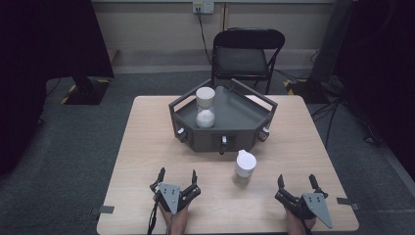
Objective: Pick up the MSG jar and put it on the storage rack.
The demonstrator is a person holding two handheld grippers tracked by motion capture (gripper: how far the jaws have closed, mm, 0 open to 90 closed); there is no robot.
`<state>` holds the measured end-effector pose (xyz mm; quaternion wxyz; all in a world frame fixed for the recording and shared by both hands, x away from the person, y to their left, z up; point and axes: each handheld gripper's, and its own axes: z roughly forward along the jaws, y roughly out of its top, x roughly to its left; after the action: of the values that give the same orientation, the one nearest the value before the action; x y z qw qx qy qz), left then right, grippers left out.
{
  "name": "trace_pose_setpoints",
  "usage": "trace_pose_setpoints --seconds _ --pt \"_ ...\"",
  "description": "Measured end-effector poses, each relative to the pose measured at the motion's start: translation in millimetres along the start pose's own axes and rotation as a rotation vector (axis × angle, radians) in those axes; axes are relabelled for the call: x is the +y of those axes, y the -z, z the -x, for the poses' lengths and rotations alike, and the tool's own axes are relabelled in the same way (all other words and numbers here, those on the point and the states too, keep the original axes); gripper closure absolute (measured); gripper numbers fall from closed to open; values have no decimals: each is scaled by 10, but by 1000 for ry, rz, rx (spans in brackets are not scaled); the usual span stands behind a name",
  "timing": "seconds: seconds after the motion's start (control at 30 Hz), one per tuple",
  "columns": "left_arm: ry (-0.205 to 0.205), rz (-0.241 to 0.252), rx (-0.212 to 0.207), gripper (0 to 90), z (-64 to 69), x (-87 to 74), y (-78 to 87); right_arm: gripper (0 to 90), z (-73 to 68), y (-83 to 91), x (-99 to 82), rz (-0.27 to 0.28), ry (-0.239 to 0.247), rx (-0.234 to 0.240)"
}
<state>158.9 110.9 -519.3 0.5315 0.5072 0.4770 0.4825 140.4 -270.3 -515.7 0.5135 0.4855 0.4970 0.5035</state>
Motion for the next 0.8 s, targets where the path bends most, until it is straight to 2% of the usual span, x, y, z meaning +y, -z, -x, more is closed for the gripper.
trace_pose_setpoints --seconds 0.13,0.8 --pt "-9 -4 25 1 50 6 -3 0 0 1 -2 1 0 0" --pt "-9 -5 26 5 56 7 0 0 0 -1 2 -1 1 0"
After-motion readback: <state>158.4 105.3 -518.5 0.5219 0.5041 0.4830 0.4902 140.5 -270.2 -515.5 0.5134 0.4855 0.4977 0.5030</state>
